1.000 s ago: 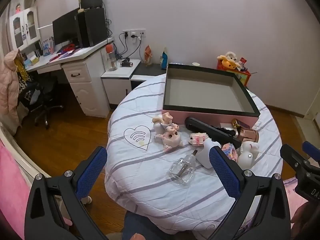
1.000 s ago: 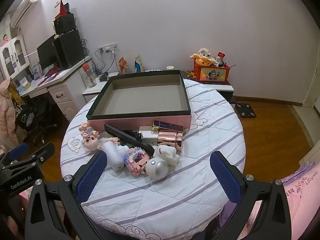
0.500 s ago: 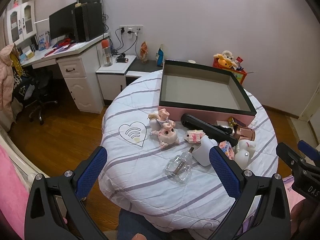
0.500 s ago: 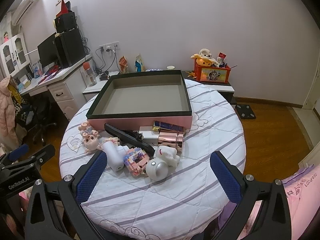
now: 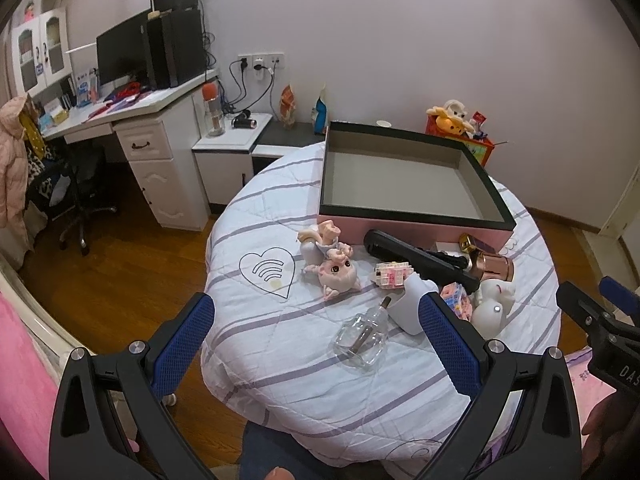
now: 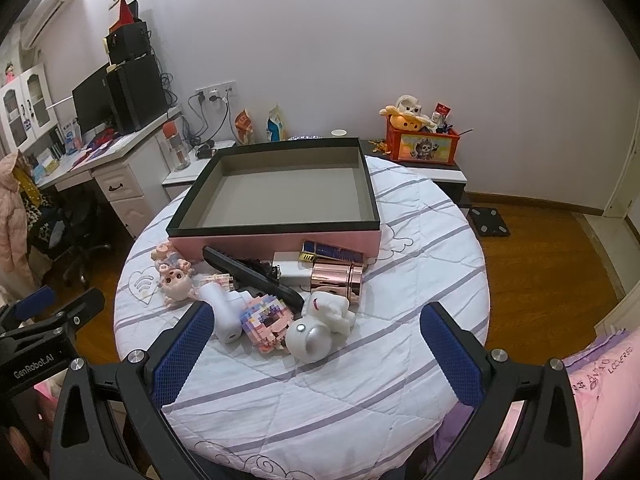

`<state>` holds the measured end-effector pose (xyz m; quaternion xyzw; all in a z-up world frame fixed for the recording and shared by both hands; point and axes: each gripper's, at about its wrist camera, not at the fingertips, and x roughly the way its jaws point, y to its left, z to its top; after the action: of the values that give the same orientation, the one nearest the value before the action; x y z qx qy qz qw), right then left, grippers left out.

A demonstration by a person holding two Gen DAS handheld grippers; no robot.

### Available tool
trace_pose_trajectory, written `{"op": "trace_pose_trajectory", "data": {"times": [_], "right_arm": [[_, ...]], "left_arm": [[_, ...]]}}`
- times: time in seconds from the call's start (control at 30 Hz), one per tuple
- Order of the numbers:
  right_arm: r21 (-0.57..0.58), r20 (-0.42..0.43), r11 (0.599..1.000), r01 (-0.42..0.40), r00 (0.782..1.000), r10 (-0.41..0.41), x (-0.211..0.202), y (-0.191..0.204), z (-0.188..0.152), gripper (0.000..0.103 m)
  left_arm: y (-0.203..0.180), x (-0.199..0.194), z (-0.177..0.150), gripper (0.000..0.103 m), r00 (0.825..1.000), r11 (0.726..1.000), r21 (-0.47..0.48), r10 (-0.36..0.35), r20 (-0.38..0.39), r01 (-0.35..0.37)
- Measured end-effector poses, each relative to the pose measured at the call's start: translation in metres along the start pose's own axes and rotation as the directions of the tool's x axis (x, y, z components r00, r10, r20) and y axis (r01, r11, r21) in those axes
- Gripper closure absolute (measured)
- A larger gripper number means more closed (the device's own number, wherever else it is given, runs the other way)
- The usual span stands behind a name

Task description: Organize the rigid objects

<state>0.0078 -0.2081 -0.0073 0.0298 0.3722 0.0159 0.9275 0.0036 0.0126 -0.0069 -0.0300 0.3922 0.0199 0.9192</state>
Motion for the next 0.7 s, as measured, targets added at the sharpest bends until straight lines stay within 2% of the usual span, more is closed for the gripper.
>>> {"op": "trace_pose_trajectory", "data": {"times": [0.7], "right_arm": [[-0.003,0.000,1.000,0.003,1.000,-0.003,-0.0002,0.0009,-0.0016,0.000]], "left_arm": [[0.0018,-0.0062,0.0017,0.000,1.000,1.000,-0.007,-0.012,0.011,0.012]]}}
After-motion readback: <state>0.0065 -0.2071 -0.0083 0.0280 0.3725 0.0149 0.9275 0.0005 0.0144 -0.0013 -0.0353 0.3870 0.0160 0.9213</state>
